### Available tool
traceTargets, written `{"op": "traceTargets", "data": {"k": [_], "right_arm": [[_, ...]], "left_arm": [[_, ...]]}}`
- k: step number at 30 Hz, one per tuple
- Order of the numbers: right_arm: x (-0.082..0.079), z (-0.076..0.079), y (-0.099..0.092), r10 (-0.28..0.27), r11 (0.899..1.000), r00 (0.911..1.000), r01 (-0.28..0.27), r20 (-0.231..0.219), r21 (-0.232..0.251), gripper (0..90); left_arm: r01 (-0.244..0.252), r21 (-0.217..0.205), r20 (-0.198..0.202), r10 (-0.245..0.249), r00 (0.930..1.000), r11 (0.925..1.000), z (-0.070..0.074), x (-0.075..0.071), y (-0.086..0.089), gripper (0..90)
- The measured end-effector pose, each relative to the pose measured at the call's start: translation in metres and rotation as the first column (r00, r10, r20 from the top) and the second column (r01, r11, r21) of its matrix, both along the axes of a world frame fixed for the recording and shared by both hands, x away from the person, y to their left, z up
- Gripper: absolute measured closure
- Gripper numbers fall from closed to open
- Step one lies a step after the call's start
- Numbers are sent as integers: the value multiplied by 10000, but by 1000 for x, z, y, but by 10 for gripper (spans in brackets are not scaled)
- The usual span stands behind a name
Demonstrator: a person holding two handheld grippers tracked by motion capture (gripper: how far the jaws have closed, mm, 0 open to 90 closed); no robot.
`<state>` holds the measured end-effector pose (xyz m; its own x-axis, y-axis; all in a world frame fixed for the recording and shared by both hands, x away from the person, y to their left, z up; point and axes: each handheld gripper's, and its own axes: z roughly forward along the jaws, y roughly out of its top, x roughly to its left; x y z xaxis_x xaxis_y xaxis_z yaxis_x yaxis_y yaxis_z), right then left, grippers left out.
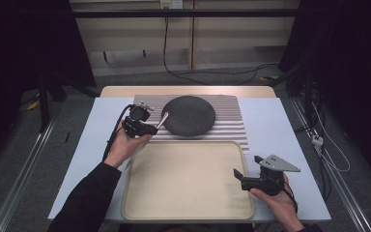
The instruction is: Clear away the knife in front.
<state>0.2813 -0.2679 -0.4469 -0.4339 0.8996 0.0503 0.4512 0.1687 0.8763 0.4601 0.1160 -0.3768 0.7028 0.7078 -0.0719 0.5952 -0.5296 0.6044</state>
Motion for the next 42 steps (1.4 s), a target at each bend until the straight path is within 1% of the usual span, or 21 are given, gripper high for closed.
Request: {"op": "traceTargets", "data": {"k": [2, 4, 6, 9, 12, 13, 16, 21, 23, 24, 26, 30, 32, 35, 37, 40, 42], "right_arm": [[0, 0, 0, 27, 10000, 10000, -27, -6, -7, 82], [0, 0, 0, 34, 10000, 10000, -34, -1, -11, 82], [0, 0, 0, 26, 10000, 10000, -26, 3, -4, 82], [0, 0, 1, 50, 10000, 10000, -50, 36, -13, 82], [0, 1, 1, 48, 10000, 10000, -47, 19, -9, 82], [0, 1, 1, 43, 10000, 10000, -43, 20, -15, 82], [0, 1, 1, 57, 10000, 10000, -57, 30, -39, 82], [0, 1, 2, 85, 9999, 10000, -84, 51, -95, 82], [0, 1, 2, 86, 9999, 9999, -85, 71, -90, 82], [-1, 1, 2, 90, 9999, 9999, -89, 75, -87, 82], [-1, 1, 2, 105, 9999, 9999, -104, 78, -82, 82], [-1, 1, 3, 136, 9999, 9999, -135, 97, -100, 82], [-1, 1, 3, 133, 9998, 9999, -132, 99, -118, 82], [-1, 1, 3, 126, 9998, 9999, -125, 95, -123, 82], [-2, 2, 3, 127, 9998, 9999, -126, 88, -136, 82], [-2, 2, 3, 122, 9998, 9999, -121, 81, -141, 82], [-2, 1, 3, 130, 9998, 9999, -128, 89, -148, 82]], "left_arm": [[19, 132, 7, -19, 10000, 9999, 1, -6, -2, 798], [33, 54, -62, -33, 10000, 10000, 3, -11, -3, 798], [159, 128, -45, -158, 9999, 9998, 5, -16, -3, 798], [190, 86, -69, -189, 9998, 9998, 6, -23, -4, 798], [292, 123, -182, -289, 9994, 9995, 4, -29, -4, 798], [287, 49, -228, -286, 9993, 9996, 2, -31, -4, 798], [238, 68, -333, -235, 9992, 9997, -1, -35, -5, 798], [406, 250, -493, -394, 9980, 9989, -5, -42, -8, 798], [421, 348, -455, -405, 9981, 9985, -8, -46, -10, 798], [509, 323, -531, -491, 9974, 9982, -10, -46, -11, 798], [630, 443, -639, -601, 9961, 9970, -15, -48, -13, 797], [604, 627, -826, -551, 9951, 9962, -24, -49, -18, 797], [694, 631, -916, -635, 9938, 9956, -27, -48, -19, 797], [657, 753, -916, -587, 9941, 9950, -31, -49, -21, 798], [752, 807, -1098, -661, 9917, 9939, -34, -50, -22, 797], [806, 944, -1153, -695, 9909, 9923, -39, -51, -24, 797], [799, 910, -1205, -687, 9903, 9926, -40, -50, -24, 797]]}}
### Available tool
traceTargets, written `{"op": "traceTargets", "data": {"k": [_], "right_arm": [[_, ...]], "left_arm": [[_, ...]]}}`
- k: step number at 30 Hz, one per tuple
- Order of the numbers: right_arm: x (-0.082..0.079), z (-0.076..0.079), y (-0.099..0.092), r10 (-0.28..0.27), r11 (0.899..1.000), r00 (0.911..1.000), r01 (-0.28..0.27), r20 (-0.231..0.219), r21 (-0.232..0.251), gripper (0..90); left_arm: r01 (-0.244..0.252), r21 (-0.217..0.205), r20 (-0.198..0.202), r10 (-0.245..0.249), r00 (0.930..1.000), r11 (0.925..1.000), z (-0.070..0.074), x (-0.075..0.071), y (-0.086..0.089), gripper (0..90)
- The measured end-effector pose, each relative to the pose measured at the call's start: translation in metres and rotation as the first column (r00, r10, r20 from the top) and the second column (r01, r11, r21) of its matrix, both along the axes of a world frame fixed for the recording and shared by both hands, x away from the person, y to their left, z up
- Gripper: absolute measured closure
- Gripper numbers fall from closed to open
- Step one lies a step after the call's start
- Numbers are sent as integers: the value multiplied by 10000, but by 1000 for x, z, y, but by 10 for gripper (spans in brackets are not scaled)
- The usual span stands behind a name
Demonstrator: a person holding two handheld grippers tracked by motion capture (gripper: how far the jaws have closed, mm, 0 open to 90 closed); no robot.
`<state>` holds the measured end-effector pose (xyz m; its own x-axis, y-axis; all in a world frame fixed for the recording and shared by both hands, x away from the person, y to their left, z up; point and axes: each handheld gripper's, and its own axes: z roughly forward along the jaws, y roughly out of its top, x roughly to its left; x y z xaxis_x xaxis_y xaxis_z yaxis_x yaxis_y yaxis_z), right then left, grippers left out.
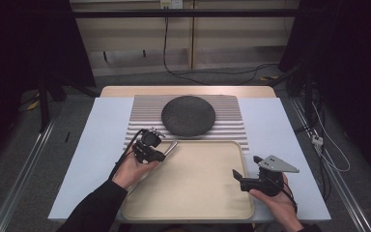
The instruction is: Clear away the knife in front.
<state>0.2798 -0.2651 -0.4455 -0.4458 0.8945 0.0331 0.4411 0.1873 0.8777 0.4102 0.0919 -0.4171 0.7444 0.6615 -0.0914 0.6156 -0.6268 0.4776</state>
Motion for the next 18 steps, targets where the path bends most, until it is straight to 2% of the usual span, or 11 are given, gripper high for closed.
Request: {"op": "traceTargets", "data": {"k": [4, 6, 9, 14, 18], "right_arm": [[1, 0, 0, 8, 10000, 10000, -8, -13, -4, 82], [0, 0, 0, 6, 10000, 10000, -6, -30, 0, 82], [0, 0, 0, 20, 10000, 10000, -20, -16, 19, 82], [0, 0, 0, 47, 10000, 10000, -47, -11, 14, 82], [0, 0, 0, 51, 10000, 10000, -51, -19, 21, 82]], "left_arm": [[26, 134, -83, -25, 10000, 9999, -4, 0, 0, 797], [-60, 45, -158, 60, 9999, 10000, -6, 0, -1, 797], [-64, 125, -111, 65, 9999, 9999, -8, 1, 0, 797], [-61, 172, -273, 66, 9996, 9998, -12, 1, 0, 796], [-37, 213, -152, 40, 9999, 9998, -13, 1, 0, 795]]}}
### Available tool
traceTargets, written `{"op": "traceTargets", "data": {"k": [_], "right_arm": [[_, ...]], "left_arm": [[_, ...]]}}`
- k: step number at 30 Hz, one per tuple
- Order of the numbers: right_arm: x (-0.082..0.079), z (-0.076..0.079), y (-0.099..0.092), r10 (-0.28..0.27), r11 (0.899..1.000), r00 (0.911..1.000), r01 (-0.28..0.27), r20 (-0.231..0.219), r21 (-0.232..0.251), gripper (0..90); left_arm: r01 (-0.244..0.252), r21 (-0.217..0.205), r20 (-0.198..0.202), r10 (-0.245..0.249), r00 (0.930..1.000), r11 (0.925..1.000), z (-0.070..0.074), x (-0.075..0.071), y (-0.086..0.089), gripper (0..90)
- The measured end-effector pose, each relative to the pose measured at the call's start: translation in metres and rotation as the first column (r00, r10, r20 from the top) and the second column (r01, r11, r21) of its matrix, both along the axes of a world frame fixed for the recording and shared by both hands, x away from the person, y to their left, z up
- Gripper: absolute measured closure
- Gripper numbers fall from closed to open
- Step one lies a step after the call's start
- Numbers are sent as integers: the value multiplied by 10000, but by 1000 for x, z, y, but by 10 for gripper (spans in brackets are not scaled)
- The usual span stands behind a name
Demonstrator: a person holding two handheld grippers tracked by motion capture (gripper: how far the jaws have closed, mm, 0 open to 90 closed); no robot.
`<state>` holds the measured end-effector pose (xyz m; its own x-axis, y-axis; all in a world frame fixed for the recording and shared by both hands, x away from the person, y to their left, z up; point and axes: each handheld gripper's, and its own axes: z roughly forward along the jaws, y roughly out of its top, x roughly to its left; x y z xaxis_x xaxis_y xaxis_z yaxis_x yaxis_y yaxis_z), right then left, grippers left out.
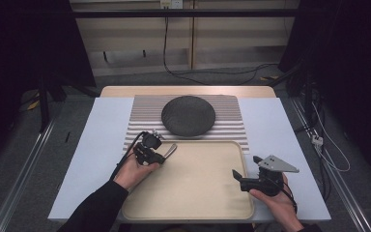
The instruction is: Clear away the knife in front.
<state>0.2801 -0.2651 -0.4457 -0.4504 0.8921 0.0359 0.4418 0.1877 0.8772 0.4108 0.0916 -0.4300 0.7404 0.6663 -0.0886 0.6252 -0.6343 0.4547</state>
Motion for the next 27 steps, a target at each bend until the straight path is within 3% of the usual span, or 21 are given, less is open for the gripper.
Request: {"op": "traceTargets", "data": {"k": [6, 11, 15, 17, 19, 23, 27], "right_arm": [[0, 0, 0, 54, 10000, 10000, -54, -13, 41, 82], [0, 0, 0, 62, 9999, 10000, -62, -22, 82, 83], [0, -1, -1, 74, 9999, 10000, -73, -45, 86, 83], [0, -1, 0, 111, 9999, 9999, -111, -54, 69, 83], [0, -1, 0, 104, 9999, 9999, -103, -54, 101, 83], [0, -1, -1, 71, 9999, 10000, -71, -57, 100, 83], [0, -1, -1, 84, 9999, 10000, -84, -53, 74, 83]], "left_arm": [[269, 101, 108, -270, 9996, 9996, -1, -2, 1, 768], [445, 20, 107, -446, 9989, 9990, 0, 1, 3, 620], [186, -621, 304, -167, 9994, 9979, 5, 6, 12, 425], [140, -1177, 419, -91, 9991, 9930, 9, 8, 17, 348], [70, -1473, 646, 26, 9979, 9891, 13, 7, 18, 275], [572, -1713, 834, -434, 9956, 9836, 14, 1, 12, 260], [1297, -1901, 1136, -1094, 9875, 9732, 12, -7, 1, 346]]}}
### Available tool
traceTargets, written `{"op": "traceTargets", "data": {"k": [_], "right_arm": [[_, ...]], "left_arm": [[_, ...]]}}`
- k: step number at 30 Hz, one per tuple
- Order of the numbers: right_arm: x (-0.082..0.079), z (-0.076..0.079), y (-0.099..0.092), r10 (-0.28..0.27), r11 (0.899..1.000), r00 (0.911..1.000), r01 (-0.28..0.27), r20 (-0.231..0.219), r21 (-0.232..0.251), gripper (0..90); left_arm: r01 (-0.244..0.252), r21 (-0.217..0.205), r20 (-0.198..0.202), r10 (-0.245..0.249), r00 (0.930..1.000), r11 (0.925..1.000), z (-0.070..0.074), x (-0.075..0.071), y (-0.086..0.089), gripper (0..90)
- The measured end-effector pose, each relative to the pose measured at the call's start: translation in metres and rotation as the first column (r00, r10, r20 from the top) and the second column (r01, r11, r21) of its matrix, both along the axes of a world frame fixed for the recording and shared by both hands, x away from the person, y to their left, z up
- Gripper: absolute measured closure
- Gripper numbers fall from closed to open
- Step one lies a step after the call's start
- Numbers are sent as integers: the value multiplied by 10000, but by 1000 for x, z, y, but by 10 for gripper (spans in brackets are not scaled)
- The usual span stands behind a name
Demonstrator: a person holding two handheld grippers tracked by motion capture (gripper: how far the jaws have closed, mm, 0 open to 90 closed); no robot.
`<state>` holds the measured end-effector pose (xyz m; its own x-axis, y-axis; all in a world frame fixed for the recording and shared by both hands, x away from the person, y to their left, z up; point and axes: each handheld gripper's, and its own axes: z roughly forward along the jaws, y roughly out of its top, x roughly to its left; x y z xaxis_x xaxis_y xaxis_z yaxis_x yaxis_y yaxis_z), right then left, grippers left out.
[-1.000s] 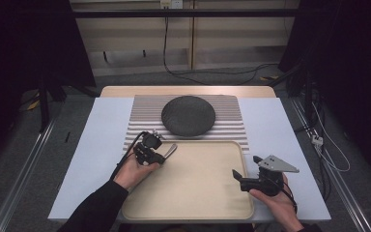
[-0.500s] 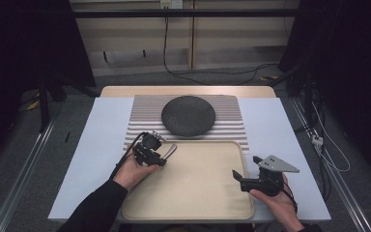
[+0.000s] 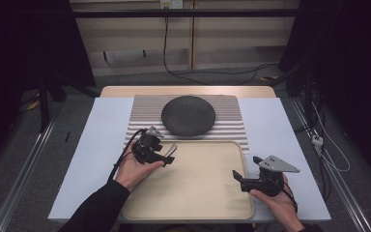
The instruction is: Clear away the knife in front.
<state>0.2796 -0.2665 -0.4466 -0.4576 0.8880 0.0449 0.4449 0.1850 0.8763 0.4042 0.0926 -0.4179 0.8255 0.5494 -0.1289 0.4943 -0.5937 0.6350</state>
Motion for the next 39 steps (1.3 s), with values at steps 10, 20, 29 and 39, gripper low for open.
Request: {"op": "traceTargets", "data": {"k": [10, 20, 29, 39], "right_arm": [[0, 1, 2, 4, 9999, 10000, -4, 24, -105, 83], [-1, 1, 1, -41, 10000, 10000, 41, 42, -82, 83], [0, 1, 1, -50, 10000, 10000, 50, 10, -84, 83], [-1, 1, 1, -45, 10000, 10000, 45, 33, -82, 83]], "left_arm": [[613, 1039, 229, -640, 9977, 9927, -20, -4, -17, 900], [234, 1067, 508, -289, 9983, 9940, -24, 0, -10, 900], [-70, 1208, 136, 53, 9999, 9926, -21, 3, -3, 900], [-272, 1294, -101, 288, 9995, 9912, -20, 0, 4, 900]]}}
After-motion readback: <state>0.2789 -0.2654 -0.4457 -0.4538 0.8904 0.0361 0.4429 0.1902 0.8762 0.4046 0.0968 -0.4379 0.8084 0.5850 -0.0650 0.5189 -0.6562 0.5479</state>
